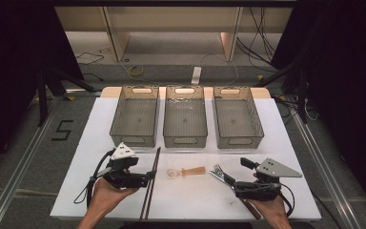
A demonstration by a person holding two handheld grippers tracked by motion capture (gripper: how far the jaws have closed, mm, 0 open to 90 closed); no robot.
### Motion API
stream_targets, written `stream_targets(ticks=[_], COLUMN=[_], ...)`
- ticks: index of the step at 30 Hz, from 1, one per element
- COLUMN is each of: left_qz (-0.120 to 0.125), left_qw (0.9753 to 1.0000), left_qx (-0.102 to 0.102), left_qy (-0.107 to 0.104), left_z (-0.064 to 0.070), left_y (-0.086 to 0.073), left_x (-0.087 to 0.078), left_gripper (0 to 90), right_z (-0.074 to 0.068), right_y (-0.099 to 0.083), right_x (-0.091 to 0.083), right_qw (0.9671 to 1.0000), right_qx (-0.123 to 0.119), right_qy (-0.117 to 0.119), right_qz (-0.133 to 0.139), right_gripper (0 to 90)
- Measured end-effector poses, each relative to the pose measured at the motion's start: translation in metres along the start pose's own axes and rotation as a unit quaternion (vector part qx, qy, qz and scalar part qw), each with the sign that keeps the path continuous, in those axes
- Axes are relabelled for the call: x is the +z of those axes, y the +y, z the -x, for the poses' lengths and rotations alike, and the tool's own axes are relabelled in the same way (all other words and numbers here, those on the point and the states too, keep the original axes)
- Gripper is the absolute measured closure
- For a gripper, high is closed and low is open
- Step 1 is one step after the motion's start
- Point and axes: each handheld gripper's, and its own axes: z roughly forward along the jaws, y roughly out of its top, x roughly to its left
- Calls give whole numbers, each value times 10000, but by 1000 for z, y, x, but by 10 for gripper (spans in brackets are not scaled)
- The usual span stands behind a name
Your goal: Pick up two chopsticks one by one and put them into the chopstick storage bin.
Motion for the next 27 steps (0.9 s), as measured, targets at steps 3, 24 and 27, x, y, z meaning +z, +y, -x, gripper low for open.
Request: stream_targets(ticks=[3, 24, 27], left_qz=[-398, -1832, -1947], left_qw=[9992, 9823, 9801], left_qx=[-45, -9, -31], left_qy=[-5, 394, 373], left_z=[2, -4, -3], left_y=[1, 0, 3], left_x=[7, 34, 39], left_gripper=[214, 341, 380], right_z=[1, 2, 2], right_y=[0, -1, -1], right_x=[0, 1, 1], right_qw=[10000, 9999, 9999], right_qx=[3, 37, 37], right_qy=[-16, -26, -12], right_qz=[-14, -107, -130], right_gripper=[168, 170, 171])
